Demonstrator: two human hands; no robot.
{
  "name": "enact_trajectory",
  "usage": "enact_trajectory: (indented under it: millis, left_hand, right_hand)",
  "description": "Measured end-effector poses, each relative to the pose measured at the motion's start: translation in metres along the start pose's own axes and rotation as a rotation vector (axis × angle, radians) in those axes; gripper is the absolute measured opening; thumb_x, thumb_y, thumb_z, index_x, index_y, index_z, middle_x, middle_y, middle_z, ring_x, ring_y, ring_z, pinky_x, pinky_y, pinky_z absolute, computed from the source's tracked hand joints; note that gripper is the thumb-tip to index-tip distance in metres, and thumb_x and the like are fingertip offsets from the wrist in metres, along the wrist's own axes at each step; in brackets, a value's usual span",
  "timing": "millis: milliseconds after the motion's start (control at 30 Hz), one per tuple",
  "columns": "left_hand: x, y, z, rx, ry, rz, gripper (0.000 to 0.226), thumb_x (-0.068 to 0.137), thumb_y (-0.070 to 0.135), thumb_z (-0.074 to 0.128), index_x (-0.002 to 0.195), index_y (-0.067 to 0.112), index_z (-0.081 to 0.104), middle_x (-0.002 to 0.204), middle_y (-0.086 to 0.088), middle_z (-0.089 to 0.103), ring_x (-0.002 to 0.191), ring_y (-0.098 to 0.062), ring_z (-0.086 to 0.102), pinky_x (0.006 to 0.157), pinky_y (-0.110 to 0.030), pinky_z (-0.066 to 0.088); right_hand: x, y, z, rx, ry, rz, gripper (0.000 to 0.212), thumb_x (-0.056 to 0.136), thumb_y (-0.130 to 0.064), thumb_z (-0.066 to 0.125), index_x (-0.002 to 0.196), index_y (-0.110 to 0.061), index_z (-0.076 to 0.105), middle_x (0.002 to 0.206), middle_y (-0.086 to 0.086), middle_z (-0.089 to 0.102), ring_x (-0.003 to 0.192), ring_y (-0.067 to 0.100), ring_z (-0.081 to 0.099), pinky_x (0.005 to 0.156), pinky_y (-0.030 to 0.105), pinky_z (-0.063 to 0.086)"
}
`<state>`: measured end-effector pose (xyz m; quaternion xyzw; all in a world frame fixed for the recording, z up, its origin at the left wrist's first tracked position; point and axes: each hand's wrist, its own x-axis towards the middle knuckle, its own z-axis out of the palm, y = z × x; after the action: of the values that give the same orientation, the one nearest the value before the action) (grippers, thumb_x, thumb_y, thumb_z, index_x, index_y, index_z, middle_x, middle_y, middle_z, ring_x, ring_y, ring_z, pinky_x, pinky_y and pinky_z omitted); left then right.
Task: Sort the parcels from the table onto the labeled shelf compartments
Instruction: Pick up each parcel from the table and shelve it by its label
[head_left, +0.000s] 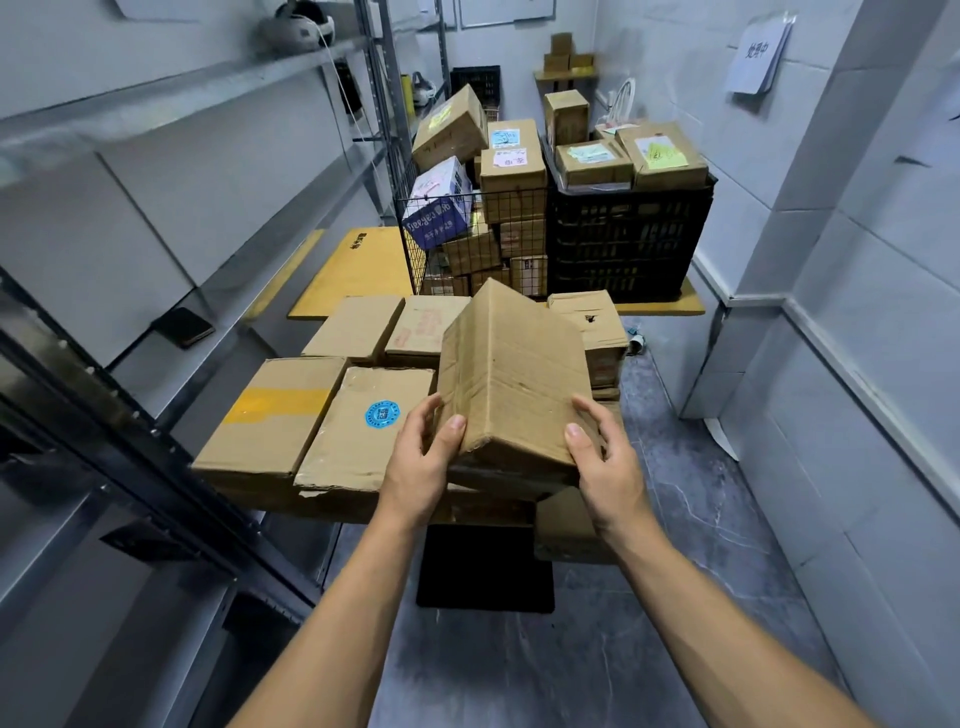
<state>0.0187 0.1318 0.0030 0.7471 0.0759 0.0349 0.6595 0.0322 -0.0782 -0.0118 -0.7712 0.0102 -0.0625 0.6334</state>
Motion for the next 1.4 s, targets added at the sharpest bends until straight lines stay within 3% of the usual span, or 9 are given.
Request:
enact_trajectory:
  millis: [233, 367, 533, 700, 900, 1033, 1167, 1300, 1400]
  left_hand:
    - [-0.003, 0.000, 0.006, -0.181, 0.039, 0.071, 0.063, 0.070, 0.067, 0.073, 0.126, 0.050, 0.052, 0.136, 0.003, 0.053, 0.125, -0.023, 0.055, 0.102, -0.051, 0.048]
    - [-0.009, 0.005, 0.011, -0.125, 0.067, 0.168, 0.053, 0.083, 0.041, 0.066, 0.133, 0.040, 0.049, 0.133, 0.004, 0.056, 0.121, -0.017, 0.058, 0.099, -0.048, 0.051]
    - [-0.010, 0.007, 0.019, 0.105, 0.129, 0.303, 0.057, 0.083, 0.050, 0.056, 0.138, 0.041, 0.043, 0.137, 0.008, 0.052, 0.126, -0.007, 0.050, 0.105, -0.042, 0.046]
    - [-0.008, 0.020, 0.013, 0.150, 0.016, 0.322, 0.060, 0.085, 0.047, 0.060, 0.141, 0.044, 0.040, 0.136, 0.007, 0.052, 0.122, -0.007, 0.053, 0.098, -0.036, 0.051]
    - [0.004, 0.022, 0.006, -0.273, 0.047, 0.131, 0.036, 0.094, 0.007, 0.059, 0.127, 0.021, 0.059, 0.118, 0.005, 0.065, 0.111, -0.014, 0.063, 0.084, -0.027, 0.054]
    - [0.000, 0.022, 0.001, -0.045, 0.093, 0.134, 0.040, 0.093, 0.018, 0.066, 0.131, 0.024, 0.057, 0.127, 0.008, 0.059, 0.110, 0.001, 0.061, 0.094, -0.031, 0.054]
    - [-0.011, 0.026, -0.001, -0.247, 0.046, 0.092, 0.048, 0.092, 0.020, 0.060, 0.138, 0.021, 0.046, 0.123, 0.002, 0.060, 0.101, -0.003, 0.067, 0.077, -0.021, 0.055]
    - [-0.020, 0.019, -0.012, -0.217, 0.103, 0.094, 0.056, 0.084, 0.033, 0.070, 0.136, 0.035, 0.049, 0.128, -0.003, 0.061, 0.114, -0.022, 0.064, 0.089, -0.036, 0.055]
    - [-0.030, 0.019, -0.024, -0.103, 0.212, 0.165, 0.056, 0.079, 0.043, 0.070, 0.132, 0.043, 0.052, 0.129, 0.003, 0.061, 0.119, -0.019, 0.061, 0.097, -0.047, 0.052]
  right_hand:
    - [0.004, -0.014, -0.002, -0.237, -0.054, -0.077, 0.034, 0.102, -0.030, 0.054, 0.135, -0.034, 0.058, 0.132, 0.000, 0.049, 0.121, 0.012, 0.048, 0.104, 0.026, 0.036]
    - [0.007, -0.031, -0.002, -0.290, -0.067, -0.090, 0.039, 0.097, -0.049, 0.054, 0.132, -0.032, 0.061, 0.127, -0.001, 0.050, 0.119, 0.014, 0.052, 0.101, 0.029, 0.041]
    - [0.006, -0.043, 0.004, -0.197, -0.147, -0.081, 0.080, 0.072, -0.087, 0.046, 0.139, -0.043, 0.040, 0.131, 0.000, 0.056, 0.120, 0.015, 0.055, 0.101, 0.044, 0.049]
    - [0.005, -0.039, 0.007, -0.133, -0.033, -0.068, 0.076, 0.079, -0.068, 0.063, 0.145, -0.043, 0.035, 0.133, -0.007, 0.059, 0.119, 0.014, 0.059, 0.102, 0.046, 0.050]
    - [0.005, -0.033, -0.002, 0.294, -0.008, 0.010, 0.051, 0.078, -0.050, 0.072, 0.124, -0.053, 0.053, 0.123, -0.002, 0.069, 0.115, 0.017, 0.065, 0.100, 0.053, 0.053]
    - [0.005, -0.036, -0.004, 0.426, -0.049, -0.009, 0.045, 0.076, -0.043, 0.074, 0.116, -0.056, 0.058, 0.120, 0.008, 0.070, 0.115, 0.025, 0.066, 0.100, 0.058, 0.051]
    - [0.006, -0.037, -0.001, 0.524, -0.103, -0.009, 0.043, 0.088, -0.020, 0.067, 0.123, -0.041, 0.055, 0.108, 0.007, 0.074, 0.105, 0.024, 0.068, 0.103, 0.061, 0.048]
    - [0.001, -0.039, 0.003, 0.371, -0.117, -0.121, 0.047, 0.090, -0.033, 0.061, 0.128, -0.058, 0.050, 0.130, 0.005, 0.061, 0.121, 0.025, 0.060, 0.104, 0.046, 0.050]
    - [-0.003, -0.045, 0.009, 0.121, -0.055, -0.283, 0.041, 0.095, -0.027, 0.053, 0.128, -0.052, 0.053, 0.139, 0.004, 0.050, 0.127, -0.001, 0.048, 0.105, 0.015, 0.039]
